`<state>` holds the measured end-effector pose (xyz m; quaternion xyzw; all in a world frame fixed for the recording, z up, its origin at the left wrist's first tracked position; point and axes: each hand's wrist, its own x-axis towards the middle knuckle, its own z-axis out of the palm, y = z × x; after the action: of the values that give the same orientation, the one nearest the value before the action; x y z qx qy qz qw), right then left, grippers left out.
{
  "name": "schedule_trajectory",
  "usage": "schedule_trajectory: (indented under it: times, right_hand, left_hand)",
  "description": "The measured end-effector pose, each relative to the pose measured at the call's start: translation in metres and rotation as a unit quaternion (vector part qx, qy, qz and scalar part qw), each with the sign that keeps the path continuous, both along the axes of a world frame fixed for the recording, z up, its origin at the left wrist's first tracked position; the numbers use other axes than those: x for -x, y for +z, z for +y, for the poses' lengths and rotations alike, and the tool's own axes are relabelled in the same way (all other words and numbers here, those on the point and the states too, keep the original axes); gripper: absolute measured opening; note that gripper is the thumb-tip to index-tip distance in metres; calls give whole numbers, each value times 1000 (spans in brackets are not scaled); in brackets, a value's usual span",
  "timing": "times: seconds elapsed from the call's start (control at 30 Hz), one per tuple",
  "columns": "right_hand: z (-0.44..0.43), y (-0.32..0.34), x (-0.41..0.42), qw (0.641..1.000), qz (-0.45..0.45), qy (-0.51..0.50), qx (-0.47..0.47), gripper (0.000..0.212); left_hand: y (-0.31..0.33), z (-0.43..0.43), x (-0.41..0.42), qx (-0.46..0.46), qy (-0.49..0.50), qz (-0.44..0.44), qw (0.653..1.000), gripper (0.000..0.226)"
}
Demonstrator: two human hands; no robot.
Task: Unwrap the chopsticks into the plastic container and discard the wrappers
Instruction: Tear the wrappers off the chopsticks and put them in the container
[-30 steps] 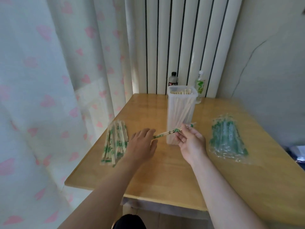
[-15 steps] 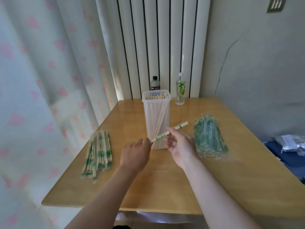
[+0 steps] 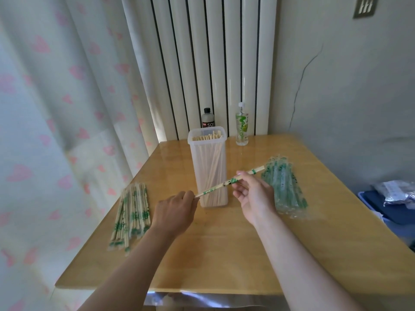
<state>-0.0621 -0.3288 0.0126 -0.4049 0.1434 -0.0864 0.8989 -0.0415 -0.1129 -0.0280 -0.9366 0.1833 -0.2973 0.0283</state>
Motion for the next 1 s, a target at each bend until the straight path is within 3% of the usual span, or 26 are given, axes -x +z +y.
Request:
schedule_trajectory:
  times: [0.07, 0.17, 0.27, 0.33, 0.57, 0.77, 0.93, 1.0]
  right_hand:
    - [2, -2, -1, 1000, -3, -1, 4, 10]
    - [9, -4, 0, 1000, -6, 0, 0, 13]
    - [16, -5, 2, 1000, -9, 12, 2, 15]
    - [13, -4, 4, 1000, -8, 10, 11, 17]
    - [-19, -3, 8, 997, 36, -52, 35, 20]
    - [-39, -3, 9, 993, 50, -103, -8, 18]
    - [-30, -2, 9, 997, 27, -69, -14, 14]
    - [-29, -1, 11, 997, 29, -76, -18, 12]
  left_hand:
    - [4, -5, 3, -12, 24, 30, 999, 39]
    - [15, -19, 4, 9, 20, 88, 996, 60]
    - [27, -42, 10, 71, -71, 94, 991, 47]
    - [28, -48, 10, 62, -92, 123, 986, 36]
    - [20, -27, 4, -14, -127, 11, 992, 29]
    - [18, 2, 2, -4, -69, 2, 998, 14]
    - [15, 7, -1, -16, -68, 9, 997, 16]
    - [24, 9, 1, 19, -4, 22, 1000, 12]
